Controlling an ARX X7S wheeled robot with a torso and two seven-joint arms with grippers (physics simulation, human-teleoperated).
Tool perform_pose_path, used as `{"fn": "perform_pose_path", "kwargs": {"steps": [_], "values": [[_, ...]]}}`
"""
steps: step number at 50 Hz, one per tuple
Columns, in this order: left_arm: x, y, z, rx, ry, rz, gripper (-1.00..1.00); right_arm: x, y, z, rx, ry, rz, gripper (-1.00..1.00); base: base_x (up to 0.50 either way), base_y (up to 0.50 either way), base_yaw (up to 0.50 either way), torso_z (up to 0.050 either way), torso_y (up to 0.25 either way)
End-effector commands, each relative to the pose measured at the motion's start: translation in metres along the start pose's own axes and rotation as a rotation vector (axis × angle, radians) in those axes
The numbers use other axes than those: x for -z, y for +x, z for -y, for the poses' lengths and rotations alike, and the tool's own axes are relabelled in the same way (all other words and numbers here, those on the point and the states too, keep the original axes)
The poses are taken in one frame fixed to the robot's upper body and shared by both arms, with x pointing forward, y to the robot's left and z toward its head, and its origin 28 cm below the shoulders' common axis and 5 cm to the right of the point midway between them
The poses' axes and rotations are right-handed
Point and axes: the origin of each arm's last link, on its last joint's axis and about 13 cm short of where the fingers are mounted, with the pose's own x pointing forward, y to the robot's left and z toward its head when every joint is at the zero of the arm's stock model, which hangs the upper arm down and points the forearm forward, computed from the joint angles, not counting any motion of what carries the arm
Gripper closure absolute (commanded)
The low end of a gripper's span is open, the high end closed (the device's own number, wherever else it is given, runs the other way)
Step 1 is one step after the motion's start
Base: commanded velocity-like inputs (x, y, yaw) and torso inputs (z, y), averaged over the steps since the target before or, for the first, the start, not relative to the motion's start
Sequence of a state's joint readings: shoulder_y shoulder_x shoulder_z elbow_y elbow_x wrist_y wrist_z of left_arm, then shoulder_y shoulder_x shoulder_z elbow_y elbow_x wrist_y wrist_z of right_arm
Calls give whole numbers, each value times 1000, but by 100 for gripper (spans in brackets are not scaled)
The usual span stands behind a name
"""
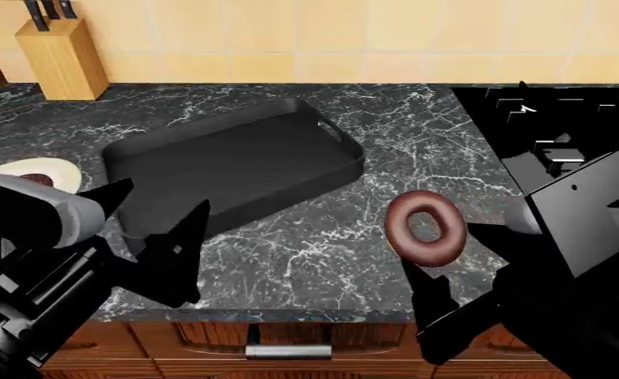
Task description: Move the dessert items from the plate to the tray.
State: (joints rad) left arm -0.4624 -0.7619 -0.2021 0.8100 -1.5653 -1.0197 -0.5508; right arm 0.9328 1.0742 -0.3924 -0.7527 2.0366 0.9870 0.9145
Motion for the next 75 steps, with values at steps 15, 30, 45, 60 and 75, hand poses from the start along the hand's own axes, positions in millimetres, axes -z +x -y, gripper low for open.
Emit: {"fn": "perform_pose_path", "kwargs": {"steps": [15,30,45,60,75], "values": [[1,2,-1,-4,-1,-4,-100,0,1,4,3,19,9,100,-3,498,0,0,0],[-1,2,0,-4,-4,-5,-100,-3,-3,6,26,54,30,100,0,8,0,0,0],[-21,7,-7,-27,9,0,-100,-21,-5,8,15,23,-7,100,0,0,0,0,0],[-54,12,-5,-1,21,2,-100,-51,0,16,8,25,-18,100,0,0,0,0,0],[-53,12,-5,-3,17,2,-100,-50,1,15,20,24,-11,100,386,1,0,0,1]]}}
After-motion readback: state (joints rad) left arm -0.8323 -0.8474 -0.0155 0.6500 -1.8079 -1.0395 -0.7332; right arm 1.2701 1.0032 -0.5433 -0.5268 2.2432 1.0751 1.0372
